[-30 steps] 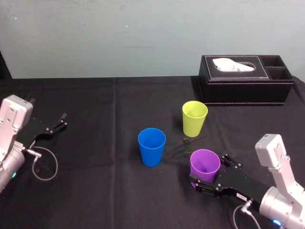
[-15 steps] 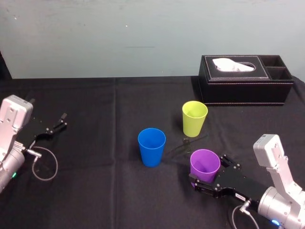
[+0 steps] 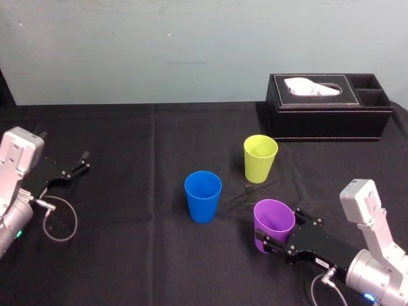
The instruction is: Stack the three plastic cups sequentially using one hand.
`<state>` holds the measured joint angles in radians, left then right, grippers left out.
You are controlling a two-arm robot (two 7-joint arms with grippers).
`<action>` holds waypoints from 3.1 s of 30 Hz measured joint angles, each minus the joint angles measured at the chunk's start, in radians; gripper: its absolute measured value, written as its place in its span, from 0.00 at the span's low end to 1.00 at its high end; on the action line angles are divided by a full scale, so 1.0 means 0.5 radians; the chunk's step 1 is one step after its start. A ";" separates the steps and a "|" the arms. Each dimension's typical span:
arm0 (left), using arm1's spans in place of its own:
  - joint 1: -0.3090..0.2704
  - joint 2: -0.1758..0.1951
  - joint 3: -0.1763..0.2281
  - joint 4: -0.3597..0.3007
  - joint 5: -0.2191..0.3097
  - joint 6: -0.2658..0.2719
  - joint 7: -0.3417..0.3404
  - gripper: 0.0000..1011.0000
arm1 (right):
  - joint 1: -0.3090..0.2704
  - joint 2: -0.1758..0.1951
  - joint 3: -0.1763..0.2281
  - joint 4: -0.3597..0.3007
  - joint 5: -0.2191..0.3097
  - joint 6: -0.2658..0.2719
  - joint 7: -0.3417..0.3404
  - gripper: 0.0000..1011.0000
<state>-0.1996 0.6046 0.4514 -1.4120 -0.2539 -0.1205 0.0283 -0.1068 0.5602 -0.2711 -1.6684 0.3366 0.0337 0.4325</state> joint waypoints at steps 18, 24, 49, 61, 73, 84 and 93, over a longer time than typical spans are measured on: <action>0.000 0.000 0.000 0.000 0.000 0.000 0.000 1.00 | -0.002 0.002 0.002 -0.002 0.002 -0.002 0.001 0.73; 0.000 0.000 0.000 0.000 0.000 0.000 0.000 1.00 | -0.003 0.006 0.002 -0.006 0.000 -0.004 0.002 0.73; 0.000 0.000 0.000 0.000 0.000 0.000 0.000 1.00 | 0.057 0.134 0.102 -0.464 0.092 0.215 -0.022 0.73; 0.000 0.000 0.000 0.000 0.000 0.000 0.000 1.00 | 0.284 0.046 -0.047 -0.463 0.057 0.355 -0.058 0.73; 0.000 0.000 0.000 0.000 0.000 0.000 0.000 1.00 | 0.478 -0.075 -0.202 -0.344 0.036 0.466 -0.094 0.73; 0.000 0.000 0.000 0.000 0.000 0.000 0.000 1.00 | 0.588 -0.151 -0.291 -0.222 -0.018 0.497 -0.106 0.73; 0.000 0.000 0.000 0.000 0.000 0.000 0.000 1.00 | 0.631 -0.201 -0.330 -0.153 -0.053 0.497 -0.107 0.73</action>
<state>-0.1995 0.6046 0.4514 -1.4120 -0.2539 -0.1206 0.0283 0.2088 0.4599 -0.4359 -1.7450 0.3103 0.2820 0.3791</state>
